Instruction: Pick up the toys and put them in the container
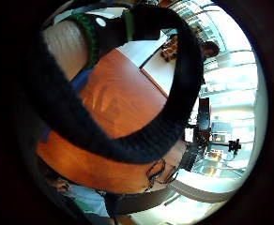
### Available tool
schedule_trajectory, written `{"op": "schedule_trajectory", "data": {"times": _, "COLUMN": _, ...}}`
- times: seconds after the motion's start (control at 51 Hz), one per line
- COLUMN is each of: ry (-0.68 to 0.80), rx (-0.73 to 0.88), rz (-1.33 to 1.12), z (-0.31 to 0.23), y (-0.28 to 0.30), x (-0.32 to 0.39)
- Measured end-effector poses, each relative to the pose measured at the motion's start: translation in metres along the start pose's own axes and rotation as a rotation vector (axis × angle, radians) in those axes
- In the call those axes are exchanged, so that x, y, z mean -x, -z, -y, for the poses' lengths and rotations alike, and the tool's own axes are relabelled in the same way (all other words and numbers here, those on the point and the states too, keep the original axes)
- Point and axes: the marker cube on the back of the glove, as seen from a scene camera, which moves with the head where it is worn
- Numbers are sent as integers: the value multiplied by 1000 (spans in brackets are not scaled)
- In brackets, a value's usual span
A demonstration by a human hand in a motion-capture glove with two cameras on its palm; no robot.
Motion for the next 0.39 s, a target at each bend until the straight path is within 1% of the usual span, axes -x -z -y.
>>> {"op": "schedule_trajectory", "data": {"times": 0.039, "ry": 147, "rx": 1, "rz": 67, "z": -8, "y": 1, "x": 3}}
{"op": "schedule_trajectory", "data": {"times": 0.078, "ry": 207, "rx": 1, "rz": 90, "z": -13, "y": 1, "x": -1}}
{"op": "schedule_trajectory", "data": {"times": 0.177, "ry": 218, "rx": -2, "rz": 95, "z": -20, "y": -2, "x": -18}}
{"op": "schedule_trajectory", "data": {"times": 0.392, "ry": 175, "rx": -20, "rz": 109, "z": -28, "y": -6, "x": -44}}
